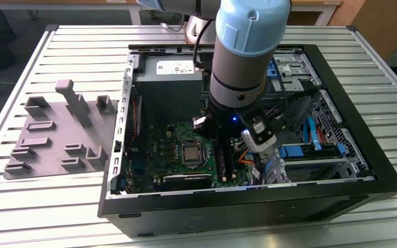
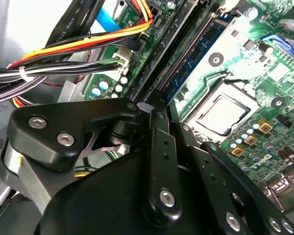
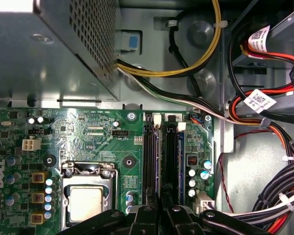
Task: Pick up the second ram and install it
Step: 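Insert the second ram into the second slot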
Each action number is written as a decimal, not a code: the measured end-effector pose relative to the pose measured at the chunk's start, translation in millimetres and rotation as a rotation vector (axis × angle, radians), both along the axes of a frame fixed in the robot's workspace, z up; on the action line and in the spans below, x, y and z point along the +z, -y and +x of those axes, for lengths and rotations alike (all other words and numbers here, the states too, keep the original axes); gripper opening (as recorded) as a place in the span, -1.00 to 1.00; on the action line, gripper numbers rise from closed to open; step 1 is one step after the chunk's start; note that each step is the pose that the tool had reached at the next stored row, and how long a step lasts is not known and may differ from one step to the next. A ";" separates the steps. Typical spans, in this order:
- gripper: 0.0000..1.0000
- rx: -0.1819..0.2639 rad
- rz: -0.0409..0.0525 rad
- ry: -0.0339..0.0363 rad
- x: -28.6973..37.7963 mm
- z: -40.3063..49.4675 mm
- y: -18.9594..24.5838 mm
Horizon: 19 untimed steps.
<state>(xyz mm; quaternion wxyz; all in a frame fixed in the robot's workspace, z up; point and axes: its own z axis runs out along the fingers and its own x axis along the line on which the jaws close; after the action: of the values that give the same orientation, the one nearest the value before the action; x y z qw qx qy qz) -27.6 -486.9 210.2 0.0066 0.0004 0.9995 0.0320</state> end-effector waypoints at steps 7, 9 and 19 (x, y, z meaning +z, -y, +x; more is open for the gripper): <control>-0.72 0.000 -0.0003 -0.0001 -2.9 0.1 0.1; -0.72 0.000 -0.0002 0.0000 -3.0 0.1 0.0; -0.57 0.000 0.0001 0.0001 -1.3 0.1 0.0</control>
<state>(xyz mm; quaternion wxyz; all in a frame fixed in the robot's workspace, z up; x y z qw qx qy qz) -27.5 -486.9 208.9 0.0067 0.0004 0.9995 0.0320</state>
